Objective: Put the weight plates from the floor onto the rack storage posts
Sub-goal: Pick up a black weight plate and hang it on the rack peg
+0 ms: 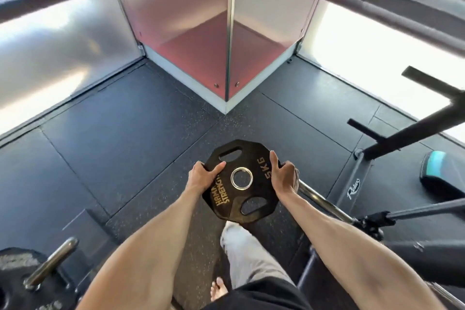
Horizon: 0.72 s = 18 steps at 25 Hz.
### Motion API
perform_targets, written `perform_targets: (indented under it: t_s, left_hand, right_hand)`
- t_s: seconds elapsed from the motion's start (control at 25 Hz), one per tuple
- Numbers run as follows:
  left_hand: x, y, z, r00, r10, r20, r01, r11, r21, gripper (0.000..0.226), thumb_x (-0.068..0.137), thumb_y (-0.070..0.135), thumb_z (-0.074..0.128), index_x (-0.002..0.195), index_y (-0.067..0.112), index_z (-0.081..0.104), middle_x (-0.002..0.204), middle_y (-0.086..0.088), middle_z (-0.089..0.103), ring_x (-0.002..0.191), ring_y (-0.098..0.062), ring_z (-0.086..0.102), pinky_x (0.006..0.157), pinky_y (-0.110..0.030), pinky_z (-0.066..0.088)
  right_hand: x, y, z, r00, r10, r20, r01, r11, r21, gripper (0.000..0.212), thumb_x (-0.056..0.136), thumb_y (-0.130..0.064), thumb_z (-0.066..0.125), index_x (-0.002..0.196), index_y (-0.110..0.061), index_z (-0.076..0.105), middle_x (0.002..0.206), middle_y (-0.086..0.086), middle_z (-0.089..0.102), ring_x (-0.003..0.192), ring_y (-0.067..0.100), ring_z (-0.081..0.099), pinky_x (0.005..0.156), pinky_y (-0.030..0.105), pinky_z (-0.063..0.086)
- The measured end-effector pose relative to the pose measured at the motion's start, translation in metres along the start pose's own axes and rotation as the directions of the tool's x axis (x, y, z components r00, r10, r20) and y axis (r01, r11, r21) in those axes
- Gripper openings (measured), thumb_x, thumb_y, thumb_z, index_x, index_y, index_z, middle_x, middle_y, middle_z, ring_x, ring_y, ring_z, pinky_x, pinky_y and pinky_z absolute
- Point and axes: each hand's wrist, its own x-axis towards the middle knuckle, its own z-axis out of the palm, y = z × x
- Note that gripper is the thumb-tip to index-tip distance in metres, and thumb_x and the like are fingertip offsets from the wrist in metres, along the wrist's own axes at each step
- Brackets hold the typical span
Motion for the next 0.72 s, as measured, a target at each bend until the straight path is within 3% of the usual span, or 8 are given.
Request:
perform_targets:
  t_s: [0.16,0.24,0.36,0.52,0.64,0.72]
  left_hand:
    - [0.093,0.069,-0.017,0.996,0.08,0.028,-0.083,0.992,0.101,0.069,0.08,0.068,0.064,0.114,0.007,0.055,0.113,-0.008,0.063,0.107,-0.028,0.063,0.077,-0.033,0.047]
    - [0.136,0.108,-0.023,0.993,0.109,0.051,-0.116,0.979,0.166,0.068,0.081,0.068,0.063,0.111,0.007,0.057,0.113,-0.01,0.064,0.107,-0.03,0.062,0.081,-0.035,0.047]
    - [0.189,0.178,-0.027,0.981,0.169,0.099,-0.185,0.966,0.183,0.065,0.082,0.066,0.064,0.106,0.006,0.06,0.112,-0.015,0.066,0.107,-0.032,0.062,0.087,-0.037,0.047]
    - [0.247,0.267,-0.016,0.947,0.318,0.042,-0.32,0.938,0.134,0.057,0.089,0.061,0.058,0.091,0.005,0.059,0.101,-0.019,0.069,0.101,-0.037,0.063,0.086,-0.041,0.047]
    - [0.292,0.341,-0.001,0.9,0.435,0.012,-0.434,0.893,0.118,0.061,0.089,0.068,0.051,0.083,0.008,0.06,0.082,-0.012,0.067,0.083,-0.034,0.066,0.072,-0.041,0.052]
    - [0.316,0.396,0.009,0.851,0.525,0.031,-0.525,0.845,0.099,0.06,0.09,0.068,0.048,0.073,0.011,0.054,0.068,-0.007,0.059,0.067,-0.028,0.061,0.059,-0.035,0.044]
  right_hand:
    - [0.078,-0.045,0.028,0.996,0.089,-0.003,-0.089,0.993,0.075,0.076,0.085,-0.081,0.037,0.068,-0.009,0.054,0.077,0.014,0.068,0.077,0.034,0.065,0.065,0.037,0.046]
    - [0.12,-0.067,0.033,0.989,0.146,-0.021,-0.144,0.986,0.08,0.074,0.085,-0.081,0.038,0.067,-0.01,0.052,0.072,0.009,0.063,0.075,0.033,0.064,0.063,0.034,0.041]
    - [0.175,-0.102,0.026,0.972,0.219,-0.082,-0.204,0.966,0.162,0.072,0.085,-0.08,0.04,0.066,-0.012,0.049,0.067,0.004,0.056,0.067,0.027,0.058,0.062,0.032,0.038]
    - [0.246,-0.141,0.007,0.936,0.301,-0.18,-0.255,0.937,0.24,0.065,0.089,-0.072,0.046,0.062,-0.013,0.043,0.059,-0.001,0.048,0.058,0.019,0.046,0.06,0.033,0.035]
    - [0.307,-0.167,-0.012,0.89,0.352,-0.289,-0.26,0.914,0.312,0.066,0.089,-0.073,0.045,0.066,-0.011,0.048,0.062,0.0,0.053,0.061,0.02,0.051,0.062,0.033,0.037]
    - [0.346,-0.181,-0.027,0.84,0.39,-0.377,-0.257,0.898,0.356,0.068,0.087,-0.076,0.045,0.063,-0.012,0.048,0.061,0.001,0.055,0.06,0.022,0.053,0.061,0.033,0.038]
